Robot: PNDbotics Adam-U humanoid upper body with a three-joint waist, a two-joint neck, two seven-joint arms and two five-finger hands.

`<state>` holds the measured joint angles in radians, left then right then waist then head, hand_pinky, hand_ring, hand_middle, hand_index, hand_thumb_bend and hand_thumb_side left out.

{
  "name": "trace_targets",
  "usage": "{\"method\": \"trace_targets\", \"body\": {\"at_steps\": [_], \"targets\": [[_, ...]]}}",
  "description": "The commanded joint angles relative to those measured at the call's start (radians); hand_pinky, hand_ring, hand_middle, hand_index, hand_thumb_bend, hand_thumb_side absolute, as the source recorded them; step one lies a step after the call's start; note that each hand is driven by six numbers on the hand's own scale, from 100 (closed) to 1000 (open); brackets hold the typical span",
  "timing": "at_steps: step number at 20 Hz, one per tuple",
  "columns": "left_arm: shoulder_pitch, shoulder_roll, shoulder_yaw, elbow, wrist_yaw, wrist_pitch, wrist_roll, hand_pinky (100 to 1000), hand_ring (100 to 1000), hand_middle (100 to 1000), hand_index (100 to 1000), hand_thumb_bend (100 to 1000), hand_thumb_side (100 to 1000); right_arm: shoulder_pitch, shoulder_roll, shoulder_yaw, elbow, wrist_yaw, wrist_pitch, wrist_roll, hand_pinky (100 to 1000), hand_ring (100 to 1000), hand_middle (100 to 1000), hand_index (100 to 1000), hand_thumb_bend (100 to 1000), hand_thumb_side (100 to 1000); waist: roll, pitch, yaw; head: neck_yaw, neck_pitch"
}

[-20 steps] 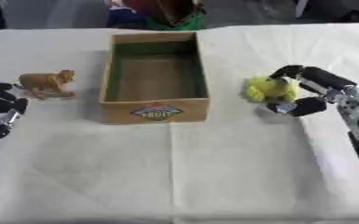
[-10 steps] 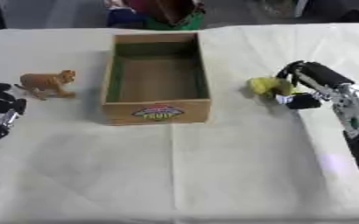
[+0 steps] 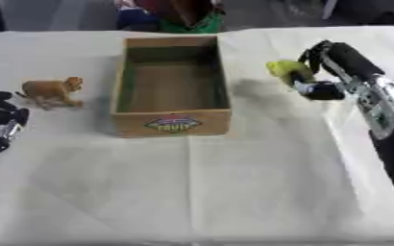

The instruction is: Pick up objects on the table and place them in the box.

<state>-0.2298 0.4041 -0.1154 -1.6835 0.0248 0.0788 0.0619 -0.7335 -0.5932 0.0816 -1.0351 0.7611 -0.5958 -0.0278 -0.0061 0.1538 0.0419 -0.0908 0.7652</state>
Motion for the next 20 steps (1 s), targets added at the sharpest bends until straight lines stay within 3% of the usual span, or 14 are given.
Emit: {"method": "trace_targets", "body": {"at_steps": [1, 7, 11, 12, 15, 19, 20], "targets": [[-0.011, 0.013, -0.001, -0.012, 0.006, -0.002, -0.004, 656, 568, 550, 735, 367, 208, -0.071, -0.006, 0.032, -0.058, -0.058, -0.018, 0.042, 585, 452, 322, 411, 100, 390, -0.001, -0.018, 0.003, -0.006, 0.005], [-0.017, 0.010, -0.006, -0.014, 0.007, -0.001, -0.009, 656, 568, 550, 735, 368, 206, -0.182, 0.076, 0.075, -0.026, -0.078, -0.051, 0.124, 597, 472, 339, 431, 100, 411, 0.004, -0.020, 0.018, -0.015, 0.001], [-0.020, 0.009, -0.009, -0.015, 0.007, 0.000, -0.013, 656, 568, 550, 734, 369, 208, -0.230, 0.128, 0.083, 0.038, -0.026, -0.083, 0.152, 612, 496, 378, 477, 101, 457, 0.006, -0.016, 0.033, -0.021, -0.004], [-0.020, 0.008, -0.010, -0.015, 0.007, 0.000, -0.013, 656, 568, 550, 734, 369, 208, -0.237, 0.139, 0.086, 0.052, -0.009, -0.094, 0.157, 622, 513, 409, 510, 140, 491, 0.006, -0.015, 0.036, -0.022, -0.004], [-0.022, 0.007, -0.010, -0.014, 0.007, 0.000, -0.015, 656, 568, 549, 734, 369, 208, -0.244, 0.163, 0.094, 0.086, 0.042, -0.126, 0.178, 638, 544, 477, 577, 139, 528, 0.006, -0.013, 0.039, -0.023, -0.004], [-0.024, 0.008, -0.011, -0.013, 0.006, 0.000, -0.015, 656, 568, 549, 734, 370, 208, -0.238, 0.178, 0.102, 0.100, 0.075, -0.159, 0.195, 657, 595, 578, 711, 283, 591, 0.003, -0.011, 0.035, -0.022, -0.003], [-0.025, 0.009, -0.011, -0.012, 0.006, 0.000, -0.015, 656, 568, 549, 734, 370, 207, -0.236, 0.178, 0.101, 0.098, 0.076, -0.164, 0.194, 670, 628, 645, 771, 345, 604, 0.003, -0.011, 0.034, -0.021, -0.002]]}}
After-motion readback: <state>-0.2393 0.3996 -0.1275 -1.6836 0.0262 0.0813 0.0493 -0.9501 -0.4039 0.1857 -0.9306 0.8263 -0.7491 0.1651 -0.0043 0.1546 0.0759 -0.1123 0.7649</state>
